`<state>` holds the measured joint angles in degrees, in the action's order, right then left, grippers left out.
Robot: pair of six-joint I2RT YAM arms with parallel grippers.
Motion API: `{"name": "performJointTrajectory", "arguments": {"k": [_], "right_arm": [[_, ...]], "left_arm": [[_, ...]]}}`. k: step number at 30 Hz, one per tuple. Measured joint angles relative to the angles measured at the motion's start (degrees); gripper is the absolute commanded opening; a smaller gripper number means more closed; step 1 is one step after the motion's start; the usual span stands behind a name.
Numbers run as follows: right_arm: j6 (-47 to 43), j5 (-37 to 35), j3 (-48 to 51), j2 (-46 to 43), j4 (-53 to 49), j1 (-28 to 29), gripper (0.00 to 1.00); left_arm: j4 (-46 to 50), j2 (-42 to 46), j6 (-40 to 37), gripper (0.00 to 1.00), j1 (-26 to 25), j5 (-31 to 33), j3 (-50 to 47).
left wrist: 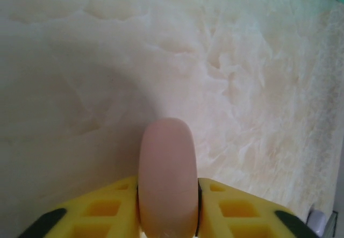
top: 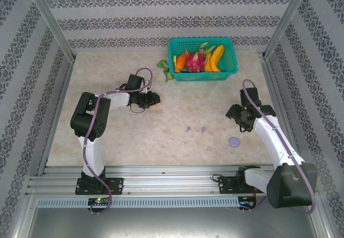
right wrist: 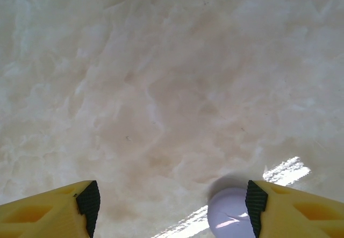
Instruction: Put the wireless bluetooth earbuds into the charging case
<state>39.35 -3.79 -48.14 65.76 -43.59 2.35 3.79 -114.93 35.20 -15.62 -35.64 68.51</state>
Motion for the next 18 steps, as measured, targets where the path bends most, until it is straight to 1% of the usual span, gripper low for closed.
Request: {"name": "performJointTrajectory", "arguments": {"k": [1,2,3,4,5,8,10,15,18], "right_arm": [[0.0,-0.2,0.0,0.0,-0.3,0.0,0.77],[0.0,-0.4,0.0,0.0,-0.6,-0.1,0.77],[0.1,-0.5,0.0,0.0,-0.9,-0.2,0.78],[0.2,-0.7,0.0,0.0,-1.2,-0.4,0.78],[0.2,-1.0,0.0,0.0,-1.6,-0.7,0.78],[0.8,-1.4,0.0,0.0,-2.7,-1.2,0.78],[1.2,-1.5,0.0,0.0,-3.5,-1.5,0.81],[2.4,-1.6,1.0,0.0,-5.1,-1.9,0.82],[2.9,-1.9,1.9,0.3,-6.1,-2.4,0.82]], "left_arm": [[0.6,0.0,0.2,0.47,0.1,0.4,0.0],[1.1,0.0,0.2,0.55,0.2,0.8,0.0],[1.4,0.0,0.4,0.6,0.3,0.8,0.3],[1.6,0.2,0.6,0.63,0.4,0.9,0.6],[1.9,0.3,0.6,0.7,0.6,1.3,0.9],[2.6,1.2,1.0,1.0,0.9,2.0,1.3],[3.3,2.2,0.6,1.0,1.1,2.9,1.4],[7.1,4.3,-0.2,1.0,3.0,7.6,0.9],[8.6,7.2,-0.3,1.0,3.5,9.9,-0.9]]}}
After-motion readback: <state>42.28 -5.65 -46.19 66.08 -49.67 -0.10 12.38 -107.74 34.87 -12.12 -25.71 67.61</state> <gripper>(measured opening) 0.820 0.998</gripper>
